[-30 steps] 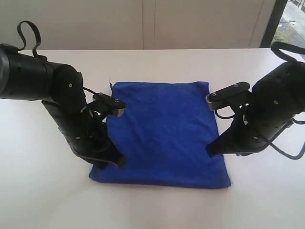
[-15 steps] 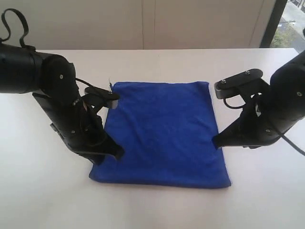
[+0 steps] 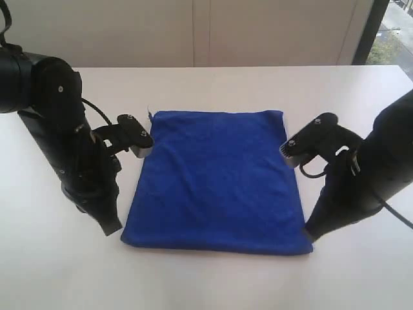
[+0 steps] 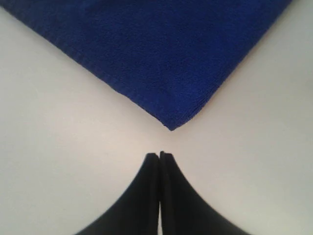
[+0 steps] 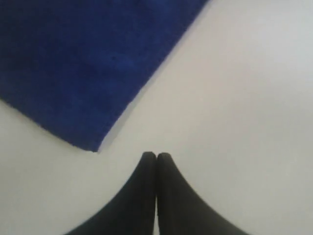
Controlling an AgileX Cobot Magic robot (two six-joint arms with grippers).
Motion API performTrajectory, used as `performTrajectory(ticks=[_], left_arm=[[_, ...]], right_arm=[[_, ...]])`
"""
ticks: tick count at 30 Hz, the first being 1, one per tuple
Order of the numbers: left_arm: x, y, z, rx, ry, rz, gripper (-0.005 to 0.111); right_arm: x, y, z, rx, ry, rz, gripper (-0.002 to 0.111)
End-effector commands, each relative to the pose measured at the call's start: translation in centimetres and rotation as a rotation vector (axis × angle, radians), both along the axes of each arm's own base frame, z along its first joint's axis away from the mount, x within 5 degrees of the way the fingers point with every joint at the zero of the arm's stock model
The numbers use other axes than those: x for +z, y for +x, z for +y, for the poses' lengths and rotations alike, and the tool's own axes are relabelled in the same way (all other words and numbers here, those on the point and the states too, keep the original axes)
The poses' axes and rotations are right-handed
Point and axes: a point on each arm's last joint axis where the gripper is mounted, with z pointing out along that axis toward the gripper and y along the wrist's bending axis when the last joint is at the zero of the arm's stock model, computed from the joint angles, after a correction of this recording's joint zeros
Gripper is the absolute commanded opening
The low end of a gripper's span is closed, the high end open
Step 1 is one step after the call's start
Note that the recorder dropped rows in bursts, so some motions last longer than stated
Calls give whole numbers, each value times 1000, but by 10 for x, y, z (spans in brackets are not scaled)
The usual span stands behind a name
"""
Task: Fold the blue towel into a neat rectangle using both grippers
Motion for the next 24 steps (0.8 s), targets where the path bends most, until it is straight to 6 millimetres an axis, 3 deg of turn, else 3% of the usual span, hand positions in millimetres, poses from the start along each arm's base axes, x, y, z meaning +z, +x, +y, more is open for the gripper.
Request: performTrajectory(ticks=[1, 9, 12, 16, 24], left_arm=[[4, -5, 2, -145, 5, -5, 0], [6, -8, -11, -296, -133, -7, 0], [5, -8, -11, -349, -137, -25, 0], [-3, -8, -10, -382, -140, -66, 0], [-22, -12, -5, -383, -141, -132, 0]], right_arm=[[1, -6, 13, 216, 40, 28, 0], [-12, -11, 17, 424, 41, -17, 0], [-22, -17, 14, 489, 17, -26, 7], [-27, -18, 13, 534, 1, -51, 16], [-35, -22, 12, 627, -36, -96, 21]])
